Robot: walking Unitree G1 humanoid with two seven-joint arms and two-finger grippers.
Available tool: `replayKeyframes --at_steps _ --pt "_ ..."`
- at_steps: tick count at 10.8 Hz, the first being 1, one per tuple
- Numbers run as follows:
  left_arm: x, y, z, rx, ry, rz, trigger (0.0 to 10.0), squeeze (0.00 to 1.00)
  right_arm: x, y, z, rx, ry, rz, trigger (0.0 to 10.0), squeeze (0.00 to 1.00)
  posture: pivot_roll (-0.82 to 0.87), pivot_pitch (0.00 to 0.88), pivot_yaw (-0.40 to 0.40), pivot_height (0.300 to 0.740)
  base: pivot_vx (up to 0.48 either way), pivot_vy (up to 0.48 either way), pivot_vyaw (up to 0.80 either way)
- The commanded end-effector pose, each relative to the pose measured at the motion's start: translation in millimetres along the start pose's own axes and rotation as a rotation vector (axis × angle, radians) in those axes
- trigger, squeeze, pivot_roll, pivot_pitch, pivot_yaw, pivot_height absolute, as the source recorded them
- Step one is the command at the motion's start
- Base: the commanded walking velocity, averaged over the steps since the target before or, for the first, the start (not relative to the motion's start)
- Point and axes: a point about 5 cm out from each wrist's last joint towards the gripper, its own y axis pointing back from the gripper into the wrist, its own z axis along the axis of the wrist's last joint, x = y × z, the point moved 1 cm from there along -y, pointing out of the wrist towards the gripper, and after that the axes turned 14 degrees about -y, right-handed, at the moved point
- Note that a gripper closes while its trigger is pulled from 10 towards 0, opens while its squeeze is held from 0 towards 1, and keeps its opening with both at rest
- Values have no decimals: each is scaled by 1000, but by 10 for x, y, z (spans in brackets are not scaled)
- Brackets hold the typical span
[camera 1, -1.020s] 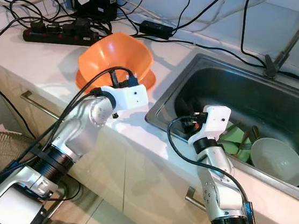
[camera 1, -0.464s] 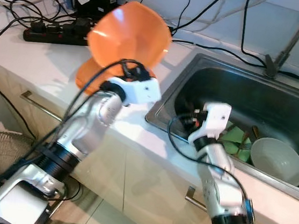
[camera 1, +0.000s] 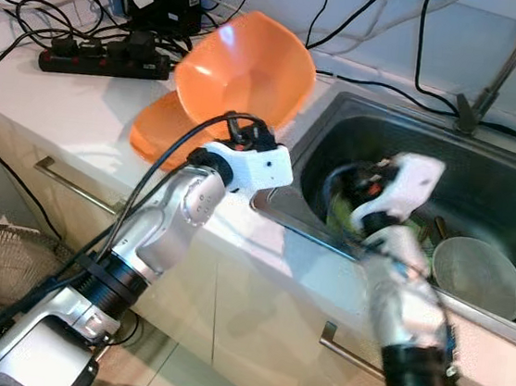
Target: Kitchen organization
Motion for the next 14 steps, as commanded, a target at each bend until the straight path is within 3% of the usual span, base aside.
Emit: replayKeyframes --at_steps 1,2,3,11,14 --pt "60 10 66 -31 -13 31 10000 0 -9 -20 64 -14 -23 -11 10000 1000 109 41 -8 740 0 0 0" --pt "33 5 80 -36 -12 17 10000 0 -33 -41 112 -22 -41 -31 10000 651 110 45 -8 740 0 0 0" --pt "6 5 98 -42 -15 6 10000 0 -27 -62 159 -29 -70 -33 10000 0 108 46 -6 740 0 0 0" --pt "-85 -23 197 -79 -35 -39 10000 0 275 -148 248 34 -314 92 10000 0 108 54 -9 740 0 0 0" --pt "-119 -23 235 -95 -42 -58 10000 0 319 -153 254 47 -341 108 10000 0 110 45 -9 740 0 0 0"
